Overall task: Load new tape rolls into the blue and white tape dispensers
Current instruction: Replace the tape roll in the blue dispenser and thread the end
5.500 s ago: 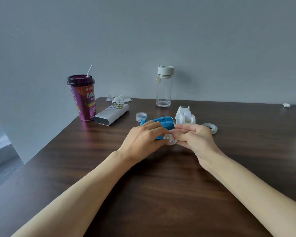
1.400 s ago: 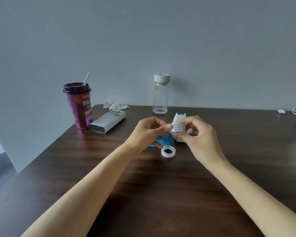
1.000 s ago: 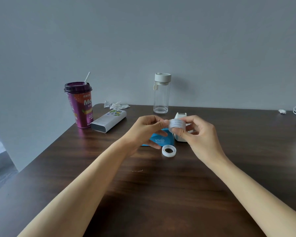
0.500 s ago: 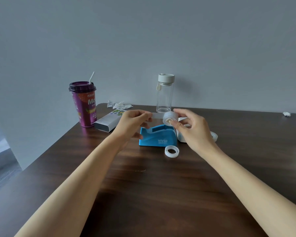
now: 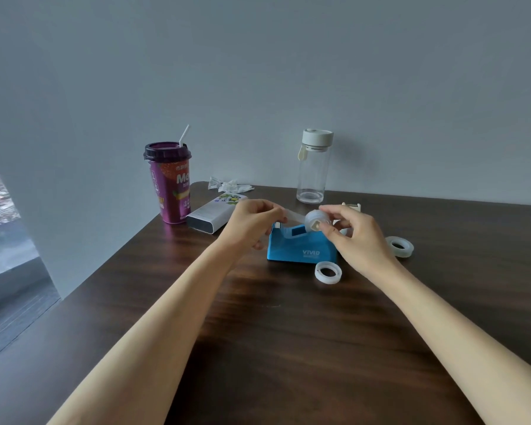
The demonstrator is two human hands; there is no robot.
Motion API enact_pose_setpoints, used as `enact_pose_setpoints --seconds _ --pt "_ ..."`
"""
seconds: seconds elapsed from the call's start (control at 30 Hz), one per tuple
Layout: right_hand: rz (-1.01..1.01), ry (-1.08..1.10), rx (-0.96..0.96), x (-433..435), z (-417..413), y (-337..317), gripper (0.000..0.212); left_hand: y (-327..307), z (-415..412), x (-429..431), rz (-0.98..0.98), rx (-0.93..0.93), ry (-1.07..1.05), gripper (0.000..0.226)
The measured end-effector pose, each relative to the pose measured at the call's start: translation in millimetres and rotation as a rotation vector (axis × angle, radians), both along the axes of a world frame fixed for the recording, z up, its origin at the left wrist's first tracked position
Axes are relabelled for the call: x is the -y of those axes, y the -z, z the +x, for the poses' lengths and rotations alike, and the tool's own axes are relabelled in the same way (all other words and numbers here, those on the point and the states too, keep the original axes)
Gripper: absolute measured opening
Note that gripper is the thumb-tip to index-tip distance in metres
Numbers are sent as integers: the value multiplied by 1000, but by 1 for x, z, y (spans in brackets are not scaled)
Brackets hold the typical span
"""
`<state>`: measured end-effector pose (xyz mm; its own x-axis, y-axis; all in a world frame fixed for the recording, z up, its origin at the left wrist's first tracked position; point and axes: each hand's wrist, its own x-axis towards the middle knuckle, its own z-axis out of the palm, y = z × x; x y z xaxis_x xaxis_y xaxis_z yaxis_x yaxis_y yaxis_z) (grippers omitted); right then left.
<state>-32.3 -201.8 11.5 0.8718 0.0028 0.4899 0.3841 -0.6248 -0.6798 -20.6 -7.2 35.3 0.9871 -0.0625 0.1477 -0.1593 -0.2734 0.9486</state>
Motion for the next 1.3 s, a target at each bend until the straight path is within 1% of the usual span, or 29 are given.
enact_pose_setpoints --seconds 0.23,0.43,0.6,0.73,0.87,1.0,1.23,1.3 --pt "-36 37 53 0 -6 3 33 4 3 -1 -15 2 10 9" --pt "-75 27 107 -2 -9 6 19 6 6 -4 -11 -2 -34 12" --pt "-71 -9 115 -1 -11 9 25 6 7 -7 -39 1 -45 16" --pt "-116 -25 124 -1 -11 10 27 7 9 -7 -58 -5 -36 21" --pt "-155 -17 173 -1 -13 11 31 7 12 -12 -85 30 -105 21" --pt "-136 15 189 0 -14 10 32 10 16 -20 10 79 -184 19" --pt "-124 31 171 3 -15 10 32 16 17 -25 187 136 -149 15" --pt "-125 46 169 5 -15 9 32 17 17 -26 203 146 -139 13"
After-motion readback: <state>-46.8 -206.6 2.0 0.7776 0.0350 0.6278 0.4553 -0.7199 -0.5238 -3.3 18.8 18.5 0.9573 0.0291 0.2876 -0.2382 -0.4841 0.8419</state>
